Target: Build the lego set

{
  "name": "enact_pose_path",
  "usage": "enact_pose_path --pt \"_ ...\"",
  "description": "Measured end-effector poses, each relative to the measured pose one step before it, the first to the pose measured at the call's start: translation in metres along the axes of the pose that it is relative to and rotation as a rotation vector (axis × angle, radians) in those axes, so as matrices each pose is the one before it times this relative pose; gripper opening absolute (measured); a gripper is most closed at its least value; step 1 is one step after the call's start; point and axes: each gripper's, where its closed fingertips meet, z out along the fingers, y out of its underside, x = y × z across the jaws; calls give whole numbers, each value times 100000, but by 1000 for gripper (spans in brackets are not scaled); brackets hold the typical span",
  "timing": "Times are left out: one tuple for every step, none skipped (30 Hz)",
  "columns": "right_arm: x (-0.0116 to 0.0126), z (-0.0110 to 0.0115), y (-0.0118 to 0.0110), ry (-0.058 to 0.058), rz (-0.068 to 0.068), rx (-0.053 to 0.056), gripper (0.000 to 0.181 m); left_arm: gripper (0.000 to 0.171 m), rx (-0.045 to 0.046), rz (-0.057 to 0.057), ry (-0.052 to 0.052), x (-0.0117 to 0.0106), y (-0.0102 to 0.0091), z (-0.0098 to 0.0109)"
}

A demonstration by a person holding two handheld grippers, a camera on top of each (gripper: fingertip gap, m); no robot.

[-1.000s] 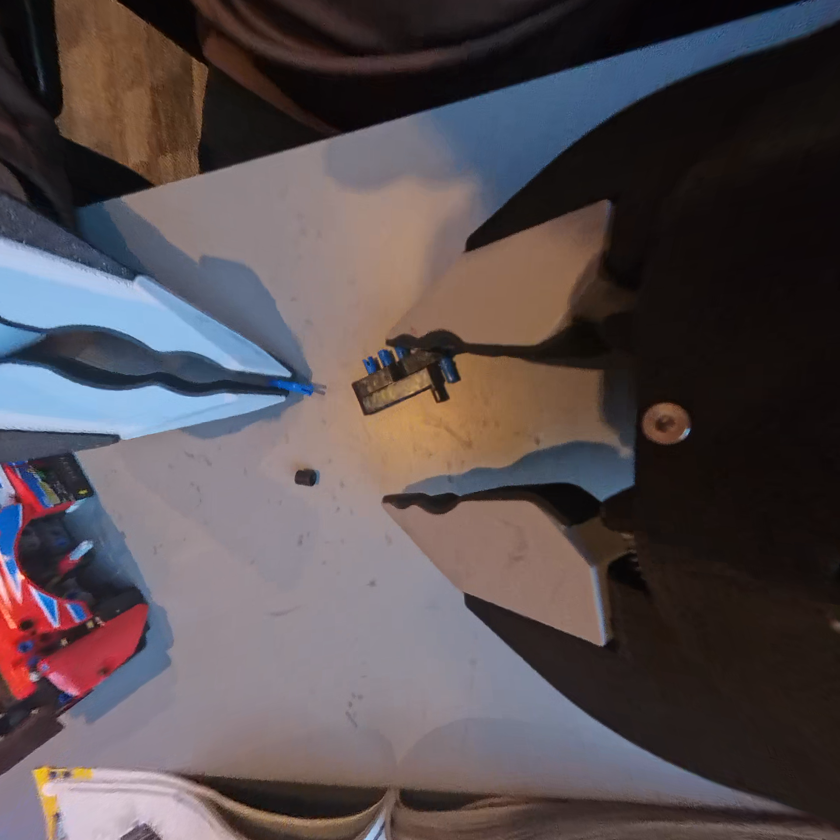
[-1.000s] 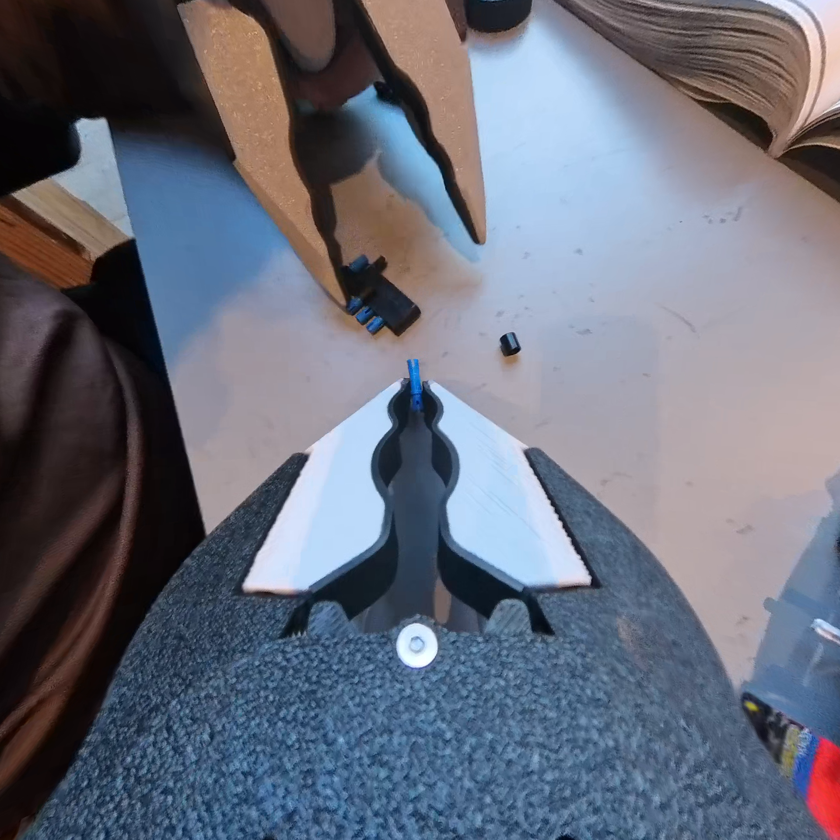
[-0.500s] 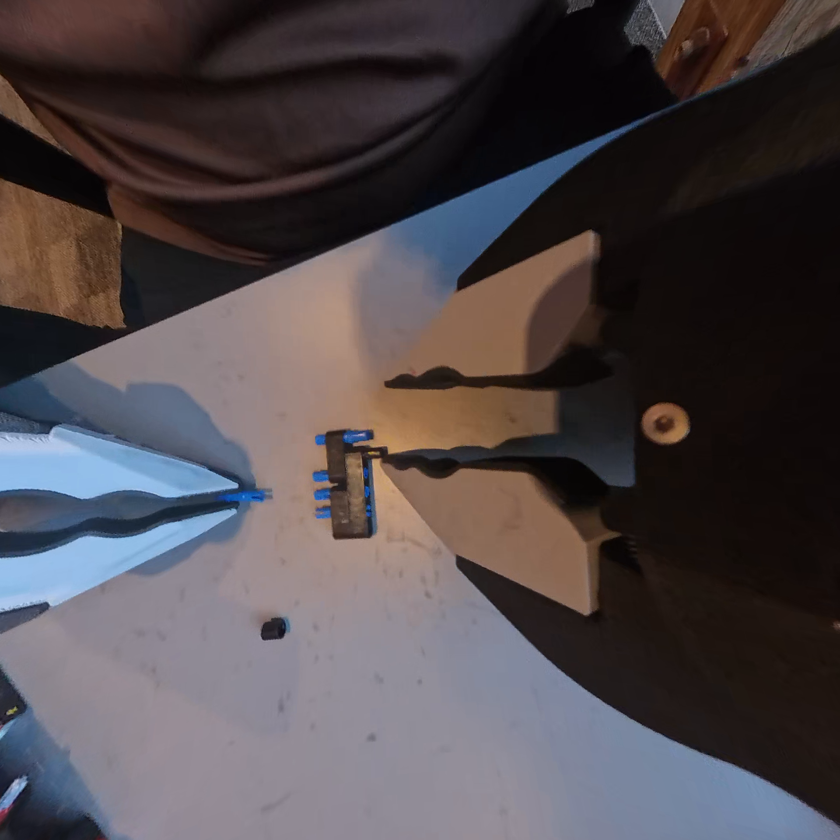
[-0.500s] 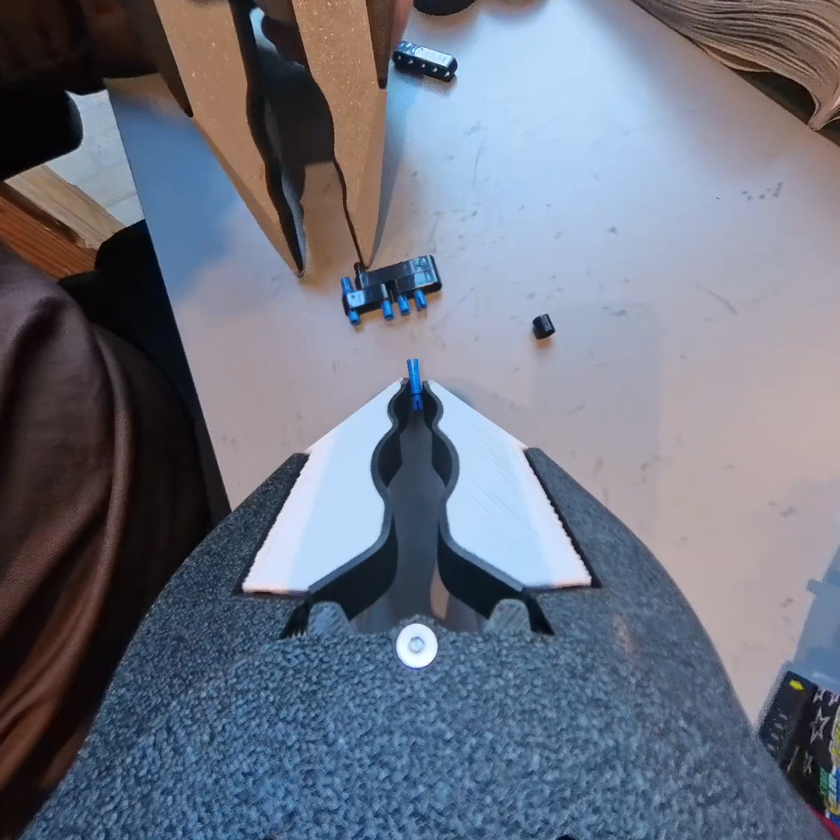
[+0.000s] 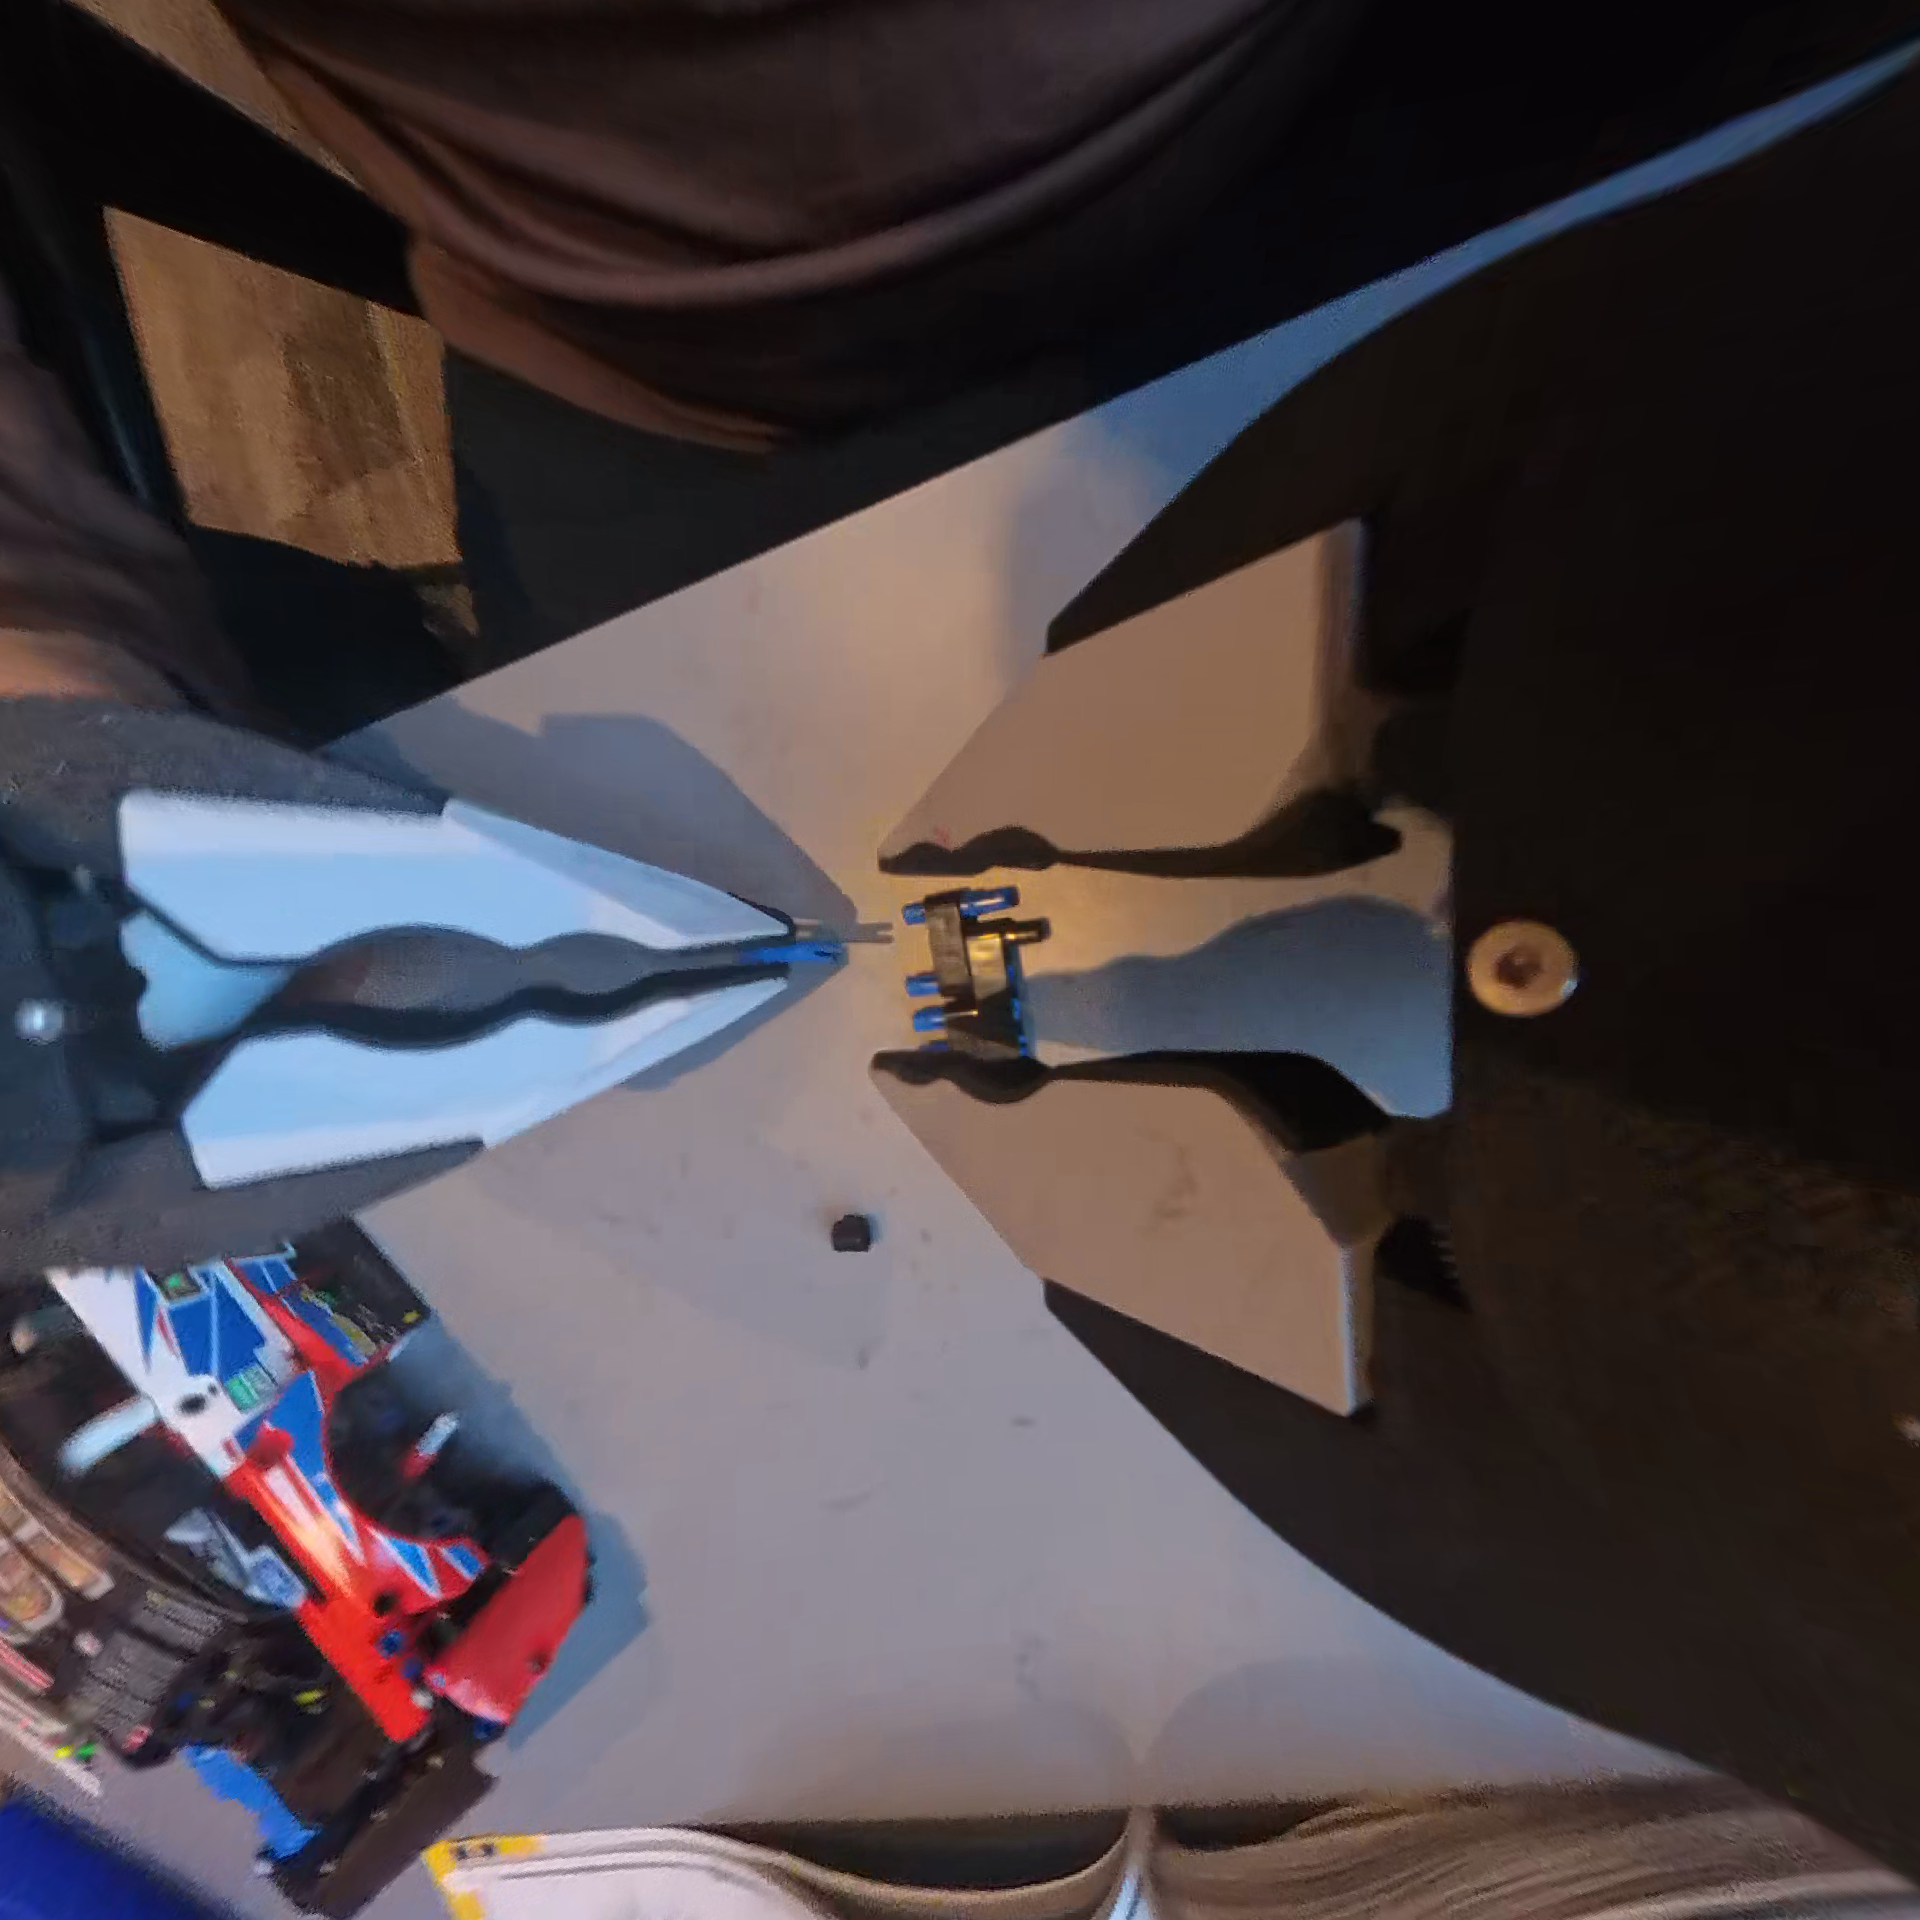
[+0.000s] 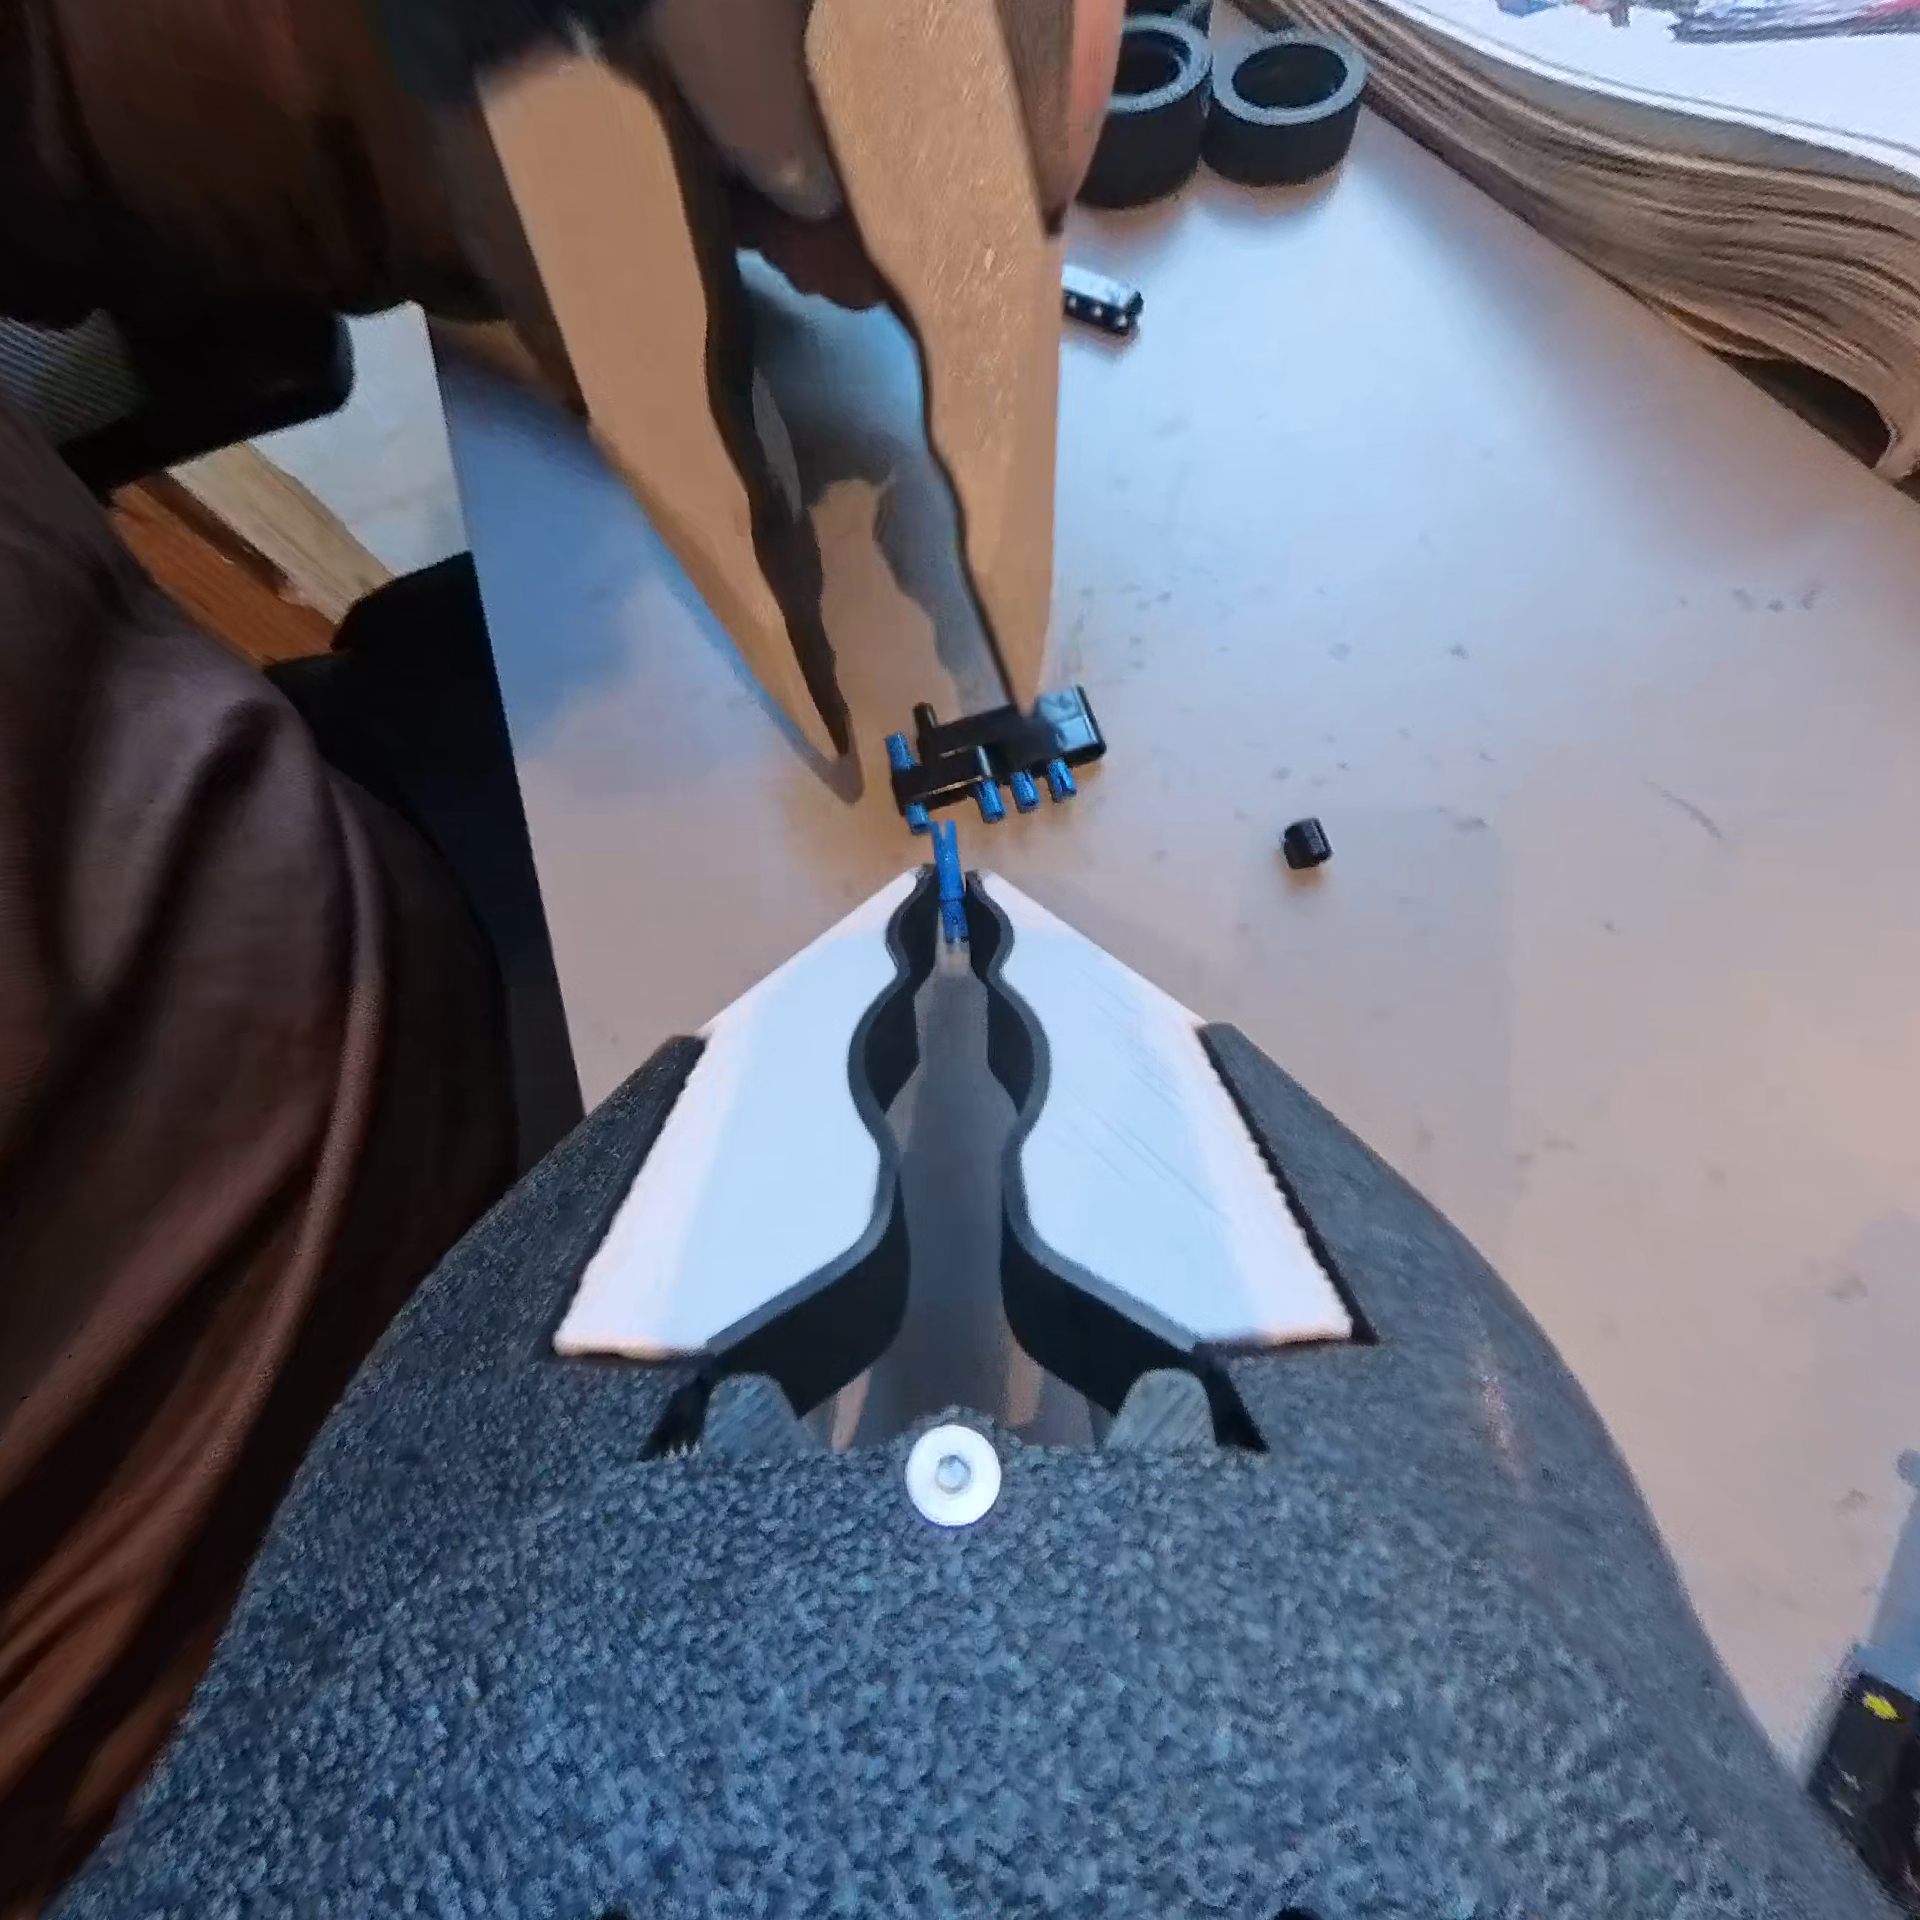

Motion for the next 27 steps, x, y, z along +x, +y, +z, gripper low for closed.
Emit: enact_pose_path --pt "-136 39 -233 -1271 855 1116 5 27 -1534 4752 -2416 114 45 304" --pt "-163 46 -247 -1507 933 1170 5 25 -1491 3942 -2825 -34 103 286" --pt "-142 29 -264 -1498 969 1278 5 22 -902 2895 -2363 -42 82 230" --pt "-130 22 -239 -1486 960 1149 5 21 18 2148 -1650 16 -62 180" --pt "-91 43 -181 -1308 967 831 5 19 239 1959 -974 92 -104 87" --pt "-31 51 -134 -958 814 518 5 17 446 1977 -1180 32 -144 25" --pt "3 49 -93 -616 472 311 5 15 964 1999 -2207 -150 -214 -47" --pt "14 31 -101 -394 161 364 5 8 1119 1894 -1632 -88 -216 -134" --pt "11 18 -143 -214 63 611 5 2 1022 1441 -583 17 -200 -140" --pt "5 7 -147 -211 181 725 5 2 371 479 -873 -61 -82 -86" --pt "22 6 -113 -189 354 557 5 2 -351 -178 -283 -31 70 -13" --pt "39 -1 -59 -278 461 302 5 2 -343 -175 -214 -14 69 -1" --pt "2 9 -45 -536 433 221 5 2 -89 -36 -243 -14 26 -17" --pt "-55 1 -61 -750 261 296 5 2 72 11 44 3 -30 -71" --pt "-67 -55 -91 -754 -244 593 5 2 487 35 -130 -37 -86 -100" --pt "-46 -134 -57 -396 -950 469 6 1 864 -524 -100 -61 -101 -121" --pt "103 -181 112 648 -1527 -402 8 1 670 -1029 -560 -179 -30 -109" --pt "236 -220 229 1733 -2049 -897 9 2 154 -1561 -396 -238 119 -89" --pt "256 -228 167 2316 -2352 -435 9 2 63 -2031 349 -165 161 -62" --pt "214 -214 -10 2376 -2060 314 9 2 536 -2270 274 -190 80 -72" --pt "114 -138 -173 1851 -1495 698 9 2 1033 -2135 193 -170 -54 -101" --pt "-13 -50 -252 1205 -1250 709 9 2 1420 -1908 679 -66 -186 -108" --pt "-75 27 -250 1015 -1544 463 9 2 1391 -1712 940 9 -215 -93" --pt "-78 86 -152 1235 -2175 -178 9 2 1025 -1364 1063 68 -175 -59" --pt "71 87 -22 2381 -2847 -839 9 2 530 -930 1034 93 -69 -18" --pt "101 61 65 2736 -3349 -1232 8 1 -195 -472 213 -1 65 20" --pt "-1 45 100 2017 -3382 -1394 7 2 -530 57 -345 -71 119 34"
